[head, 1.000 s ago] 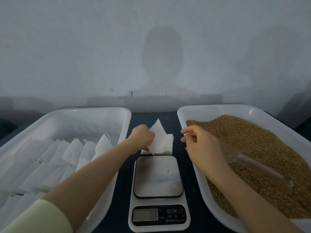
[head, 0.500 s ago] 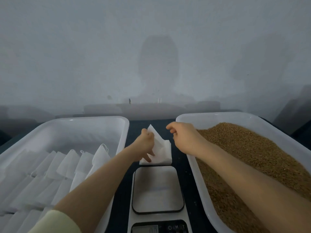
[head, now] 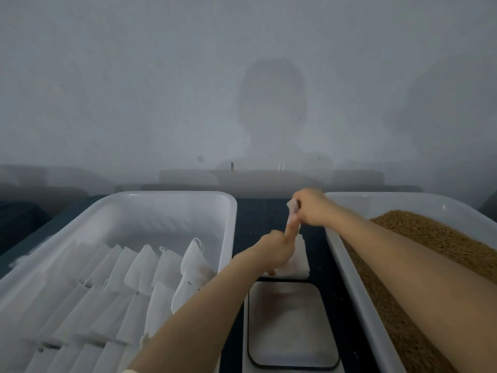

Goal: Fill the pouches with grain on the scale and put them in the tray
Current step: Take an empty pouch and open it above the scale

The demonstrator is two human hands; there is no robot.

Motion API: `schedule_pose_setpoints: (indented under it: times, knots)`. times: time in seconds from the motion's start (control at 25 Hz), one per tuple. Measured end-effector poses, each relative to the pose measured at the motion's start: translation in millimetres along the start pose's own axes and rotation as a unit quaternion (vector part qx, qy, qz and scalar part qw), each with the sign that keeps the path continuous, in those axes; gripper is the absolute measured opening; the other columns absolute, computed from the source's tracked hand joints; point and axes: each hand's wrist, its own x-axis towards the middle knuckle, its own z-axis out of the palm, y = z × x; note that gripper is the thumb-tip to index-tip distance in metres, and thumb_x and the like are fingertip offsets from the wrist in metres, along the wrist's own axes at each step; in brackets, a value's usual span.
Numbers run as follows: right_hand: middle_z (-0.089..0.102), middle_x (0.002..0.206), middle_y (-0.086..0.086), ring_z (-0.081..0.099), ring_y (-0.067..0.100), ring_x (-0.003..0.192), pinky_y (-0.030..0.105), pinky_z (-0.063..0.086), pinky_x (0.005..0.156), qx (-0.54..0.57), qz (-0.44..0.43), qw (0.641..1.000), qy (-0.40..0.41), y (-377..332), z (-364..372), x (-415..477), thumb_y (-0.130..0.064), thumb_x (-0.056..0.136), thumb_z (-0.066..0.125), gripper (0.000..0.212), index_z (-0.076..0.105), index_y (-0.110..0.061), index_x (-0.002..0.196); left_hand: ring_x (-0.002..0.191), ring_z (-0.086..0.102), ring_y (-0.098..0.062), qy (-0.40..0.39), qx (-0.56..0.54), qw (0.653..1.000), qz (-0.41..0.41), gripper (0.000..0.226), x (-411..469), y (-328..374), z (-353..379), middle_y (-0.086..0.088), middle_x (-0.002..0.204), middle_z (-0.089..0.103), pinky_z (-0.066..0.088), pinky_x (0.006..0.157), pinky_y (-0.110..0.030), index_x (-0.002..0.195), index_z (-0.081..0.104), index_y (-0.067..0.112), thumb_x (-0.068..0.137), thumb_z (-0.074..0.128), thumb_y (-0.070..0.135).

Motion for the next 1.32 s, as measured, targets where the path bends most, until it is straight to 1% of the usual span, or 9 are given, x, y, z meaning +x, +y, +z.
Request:
schedule_pose_setpoints:
  times: [0.12,0.28,0.4,0.48,0.6,0.72,0.88,1.04,1.32]
  knots:
    - [0.062,0.099,0.016,0.058,0.028,0.092,0.031,0.048,0.069,0.152,0.064,0.973,0.164,14.9,-7.2,1.7,-0.001,0.089,0.051,0.011,0.061,0.003,0.092,0.118,0.049,-0.038,-0.014,0.030,0.999,-0.003,0.094,-1.2,4.6,4.7,-0.024,0.137,0.046,0.047,0.095,-0.047,0.143,0.035,0.004,0.089,-0.001,0.070]
    - [0.065,0.100,0.013,0.060,0.028,0.092,0.029,0.041,0.068,0.254,0.065,0.918,0.296,24.0,-26.3,-13.3,-0.014,0.091,0.059,0.018,0.062,0.001,0.100,0.126,0.044,-0.036,-0.042,-0.038,0.998,-0.033,0.091,-2.4,6.7,1.7,-0.017,0.147,0.038,0.046,0.095,-0.043,0.148,0.030,0.007,0.089,0.000,0.070]
    - [0.069,0.095,0.004,0.066,0.016,0.082,0.029,0.054,0.067,0.329,-0.003,0.920,0.213,15.9,-18.3,-51.4,-0.020,0.090,0.063,0.015,0.067,-0.010,0.101,0.104,0.056,-0.024,0.047,-0.067,0.997,-0.018,0.065,-12.3,0.0,-13.4,-0.014,0.118,0.057,0.046,0.087,-0.034,0.132,0.048,-0.003,0.103,0.019,0.047]
    - [0.064,0.076,-0.007,0.060,-0.001,0.060,0.012,0.045,0.048,0.278,-0.033,0.949,0.144,7.2,-2.5,-86.3,-0.025,0.089,0.064,0.009,0.063,-0.019,0.082,0.082,0.055,-0.016,0.151,-0.036,0.988,-0.011,0.033,-25.1,-7.8,-28.3,-0.006,0.082,0.051,0.044,0.077,-0.029,0.101,0.060,-0.001,0.102,0.036,0.021]
    - [0.048,0.056,-0.002,0.045,0.008,0.047,0.014,0.032,0.046,0.153,-0.062,0.984,0.071,-2.6,15.7,-127.7,-0.029,0.089,0.063,0.038,0.048,-0.012,0.058,0.075,0.059,-0.018,0.233,-0.129,0.962,0.056,0.022,-52.9,-17.8,-41.6,-0.008,0.078,0.058,0.049,0.070,-0.027,0.079,0.052,0.007,0.097,0.043,0.014]
    - [0.044,0.060,0.003,0.045,0.012,0.049,0.016,0.034,0.047,0.081,-0.030,0.996,-0.017,-8.7,17.8,-147.9,-0.023,0.093,0.057,0.042,0.040,-0.011,0.057,0.065,0.069,-0.011,0.158,-0.148,0.972,0.093,0.019,-89.3,-18.4,-36.6,0.000,0.073,0.072,0.050,0.053,-0.016,0.083,0.063,0.013,0.096,0.052,0.023]
    - [0.054,0.089,0.010,0.057,0.021,0.068,0.027,0.045,0.054,0.016,-0.023,0.987,-0.158,-12.9,21.1,-160.4,-0.001,0.091,0.047,0.016,0.061,-0.004,0.096,0.077,0.071,-0.009,0.019,-0.107,0.986,0.127,0.014,-104.9,-22.5,-5.5,0.001,0.084,0.074,0.057,0.064,-0.021,0.089,0.067,0.016,0.093,0.058,0.027]
    - [0.060,0.089,0.005,0.066,0.015,0.075,0.023,0.050,0.055,0.116,-0.039,0.987,-0.102,-9.2,20.1,-164.7,-0.008,0.092,0.050,0.016,0.053,-0.019,0.081,0.083,0.066,0.000,0.015,-0.040,0.988,0.151,0.027,-102.8,-28.9,4.8,0.013,0.090,0.071,0.051,0.067,-0.016,0.096,0.065,0.030,0.082,0.063,0.052]
    - [0.062,0.082,-0.005,0.058,0.002,0.048,0.010,0.037,0.040,0.253,0.016,0.967,0.012,-6.3,26.8,-161.6,-0.033,0.082,0.071,0.033,0.045,-0.028,0.101,0.075,0.063,0.003,0.030,-0.043,0.986,0.161,0.025,-105.4,-25.4,4.7,0.018,0.086,0.068,0.048,0.064,-0.013,0.093,0.053,0.041,0.080,0.074,0.035]
